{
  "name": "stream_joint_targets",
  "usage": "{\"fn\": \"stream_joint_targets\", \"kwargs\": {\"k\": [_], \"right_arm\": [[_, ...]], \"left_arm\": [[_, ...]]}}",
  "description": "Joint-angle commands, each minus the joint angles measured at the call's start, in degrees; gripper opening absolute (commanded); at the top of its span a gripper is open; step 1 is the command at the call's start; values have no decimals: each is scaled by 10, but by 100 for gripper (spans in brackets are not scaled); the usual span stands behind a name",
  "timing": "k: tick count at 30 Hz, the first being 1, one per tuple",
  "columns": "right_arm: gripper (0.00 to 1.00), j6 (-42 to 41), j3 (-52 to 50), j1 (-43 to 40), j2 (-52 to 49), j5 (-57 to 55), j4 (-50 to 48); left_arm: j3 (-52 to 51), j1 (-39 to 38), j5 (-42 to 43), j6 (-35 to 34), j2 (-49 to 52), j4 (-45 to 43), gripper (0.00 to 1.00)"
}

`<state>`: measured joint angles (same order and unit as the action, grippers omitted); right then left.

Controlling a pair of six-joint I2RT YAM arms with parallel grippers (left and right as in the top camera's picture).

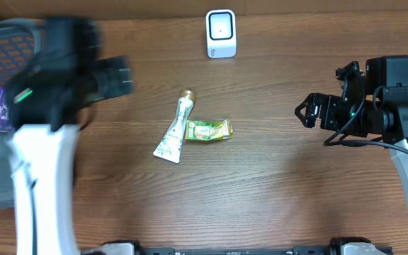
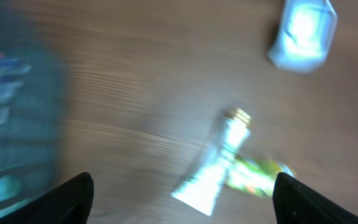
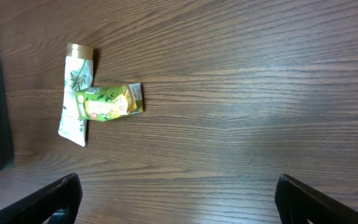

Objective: Scan the item barcode
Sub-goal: 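Grasp the teal packet in the basket with the left gripper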

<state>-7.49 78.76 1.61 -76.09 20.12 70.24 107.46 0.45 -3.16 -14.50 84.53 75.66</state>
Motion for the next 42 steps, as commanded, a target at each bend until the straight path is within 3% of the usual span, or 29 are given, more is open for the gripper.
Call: {"fn": "stream_joint_targets", "kwargs": {"k": [1,3,5,6,7,10,22,31,42], "right_arm": [[100,2,14,3,1,-1,-5],[100,2,14,3,1,-1,-5],[100,2,14,3,1,-1,-5],[100,2,14,3,1,-1,-5],[100,2,14,3,1,0,-5],[100,2,14,3,1,3,0],[100,2,11,3,1,3,3],[100,2,11,3,1,3,4],[100,2,11,3,1,3,4]], "left_arm": [[-14,150,-10,-3,-46,8,84],[-32,265,24,3,-59,-6,85],[-49,332,35,-12,-57,-25,84],[-70,374,53,-29,-52,-48,86],[-94,406,73,-57,-46,-70,99],[-173,456,103,-104,-16,-136,99],[-220,476,65,-105,125,-146,100],[-249,476,-19,-130,194,-157,100],[-409,475,-28,-123,218,-320,99]]}}
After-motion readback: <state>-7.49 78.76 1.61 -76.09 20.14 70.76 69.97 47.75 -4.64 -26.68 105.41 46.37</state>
